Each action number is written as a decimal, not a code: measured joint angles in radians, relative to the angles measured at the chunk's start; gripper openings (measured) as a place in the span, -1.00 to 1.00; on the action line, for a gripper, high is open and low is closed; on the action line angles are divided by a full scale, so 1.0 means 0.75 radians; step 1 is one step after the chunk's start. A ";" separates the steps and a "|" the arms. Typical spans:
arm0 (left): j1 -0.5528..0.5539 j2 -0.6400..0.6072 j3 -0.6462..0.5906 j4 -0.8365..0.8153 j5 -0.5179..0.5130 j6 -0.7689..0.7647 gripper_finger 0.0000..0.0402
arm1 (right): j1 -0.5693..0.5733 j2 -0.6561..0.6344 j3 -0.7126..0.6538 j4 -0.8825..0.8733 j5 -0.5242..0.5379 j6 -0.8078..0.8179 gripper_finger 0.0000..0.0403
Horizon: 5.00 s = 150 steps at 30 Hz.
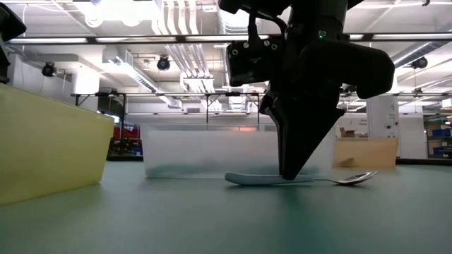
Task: Sort silverware by color (type)
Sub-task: Put the purple into the orange bin
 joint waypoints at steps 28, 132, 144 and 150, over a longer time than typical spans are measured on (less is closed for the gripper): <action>0.001 0.000 0.000 0.164 -0.165 0.001 -0.38 | 0.003 -0.019 0.012 0.014 -0.137 0.039 -0.88; 0.585 0.065 0.001 1.076 -0.760 0.490 -0.89 | -0.154 -0.281 0.121 0.534 0.813 -0.629 -0.45; 0.597 0.064 0.001 1.187 -0.753 0.665 -0.89 | -0.186 -0.278 0.121 0.529 0.807 -0.654 -0.91; 0.606 0.065 0.001 1.184 -0.747 0.705 -0.73 | -0.200 -0.289 0.121 0.484 0.797 -0.654 -0.94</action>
